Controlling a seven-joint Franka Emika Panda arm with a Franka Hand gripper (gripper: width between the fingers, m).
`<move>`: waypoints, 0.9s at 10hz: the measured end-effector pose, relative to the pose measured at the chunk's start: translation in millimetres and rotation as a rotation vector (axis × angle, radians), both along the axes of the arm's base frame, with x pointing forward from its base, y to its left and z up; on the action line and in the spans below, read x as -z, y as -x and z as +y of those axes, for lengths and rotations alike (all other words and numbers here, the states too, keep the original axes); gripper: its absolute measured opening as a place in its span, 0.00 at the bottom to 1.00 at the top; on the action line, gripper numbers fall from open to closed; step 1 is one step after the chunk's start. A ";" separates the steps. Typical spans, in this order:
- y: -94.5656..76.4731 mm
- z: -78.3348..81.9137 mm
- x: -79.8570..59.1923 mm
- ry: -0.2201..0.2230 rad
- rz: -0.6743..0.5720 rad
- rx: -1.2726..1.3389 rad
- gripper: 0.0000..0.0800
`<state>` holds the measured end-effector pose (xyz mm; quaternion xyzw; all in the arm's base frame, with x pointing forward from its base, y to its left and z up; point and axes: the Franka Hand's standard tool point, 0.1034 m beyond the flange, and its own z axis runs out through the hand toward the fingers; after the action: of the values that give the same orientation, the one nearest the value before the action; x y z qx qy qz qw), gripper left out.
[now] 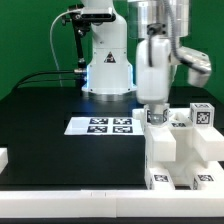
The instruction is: Assemble chair
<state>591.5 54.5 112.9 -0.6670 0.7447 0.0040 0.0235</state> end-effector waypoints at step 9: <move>1.5 -0.3 2.4 0.014 -0.021 -0.686 0.81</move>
Offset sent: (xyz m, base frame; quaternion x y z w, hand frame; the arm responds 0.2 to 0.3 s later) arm 0.0000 0.0000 0.0000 0.0000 0.0000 -0.1296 0.9916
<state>590.0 54.2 110.6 -0.8786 0.4769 -0.0005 0.0238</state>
